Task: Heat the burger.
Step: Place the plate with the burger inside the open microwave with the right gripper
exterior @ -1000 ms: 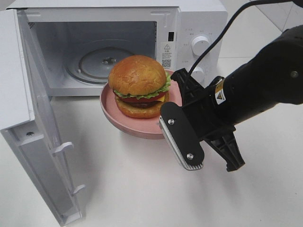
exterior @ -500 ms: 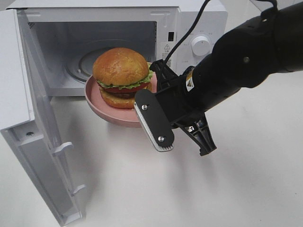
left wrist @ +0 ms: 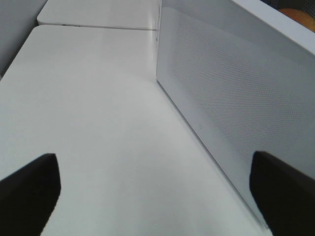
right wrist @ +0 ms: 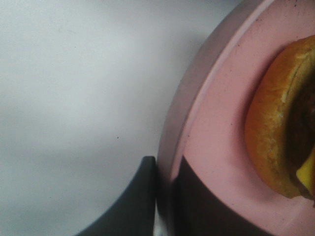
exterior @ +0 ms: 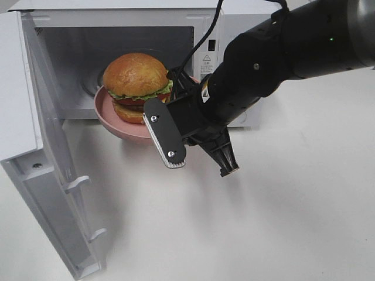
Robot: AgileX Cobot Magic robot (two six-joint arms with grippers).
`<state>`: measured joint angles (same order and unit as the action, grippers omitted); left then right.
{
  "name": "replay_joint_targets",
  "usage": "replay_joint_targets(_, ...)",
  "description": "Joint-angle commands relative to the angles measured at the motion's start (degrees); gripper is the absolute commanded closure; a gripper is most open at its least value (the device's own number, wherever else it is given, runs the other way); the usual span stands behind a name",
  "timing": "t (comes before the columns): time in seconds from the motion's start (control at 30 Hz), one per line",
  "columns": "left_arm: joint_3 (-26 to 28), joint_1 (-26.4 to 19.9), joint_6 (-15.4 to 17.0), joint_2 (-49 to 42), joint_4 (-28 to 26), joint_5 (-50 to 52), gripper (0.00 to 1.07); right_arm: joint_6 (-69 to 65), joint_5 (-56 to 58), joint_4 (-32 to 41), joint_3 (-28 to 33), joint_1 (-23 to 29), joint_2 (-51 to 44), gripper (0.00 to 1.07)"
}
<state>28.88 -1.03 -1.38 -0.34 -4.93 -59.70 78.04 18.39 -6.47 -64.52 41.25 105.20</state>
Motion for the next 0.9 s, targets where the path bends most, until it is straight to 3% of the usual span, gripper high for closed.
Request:
replay_joint_targets(0.03,-0.06,-0.06,0.0,-1.15,-0.52,0.29,0.07,-0.46,-3.27,-0.8,-2.06,0.11,0.74,1.07)
replay_joint_targets(0.9,-0.06,-0.06,0.0,-1.15,-0.52,0.29,0.07,-12.43,-0.17,-8.59,-16.62,0.06,11.12,1.07)
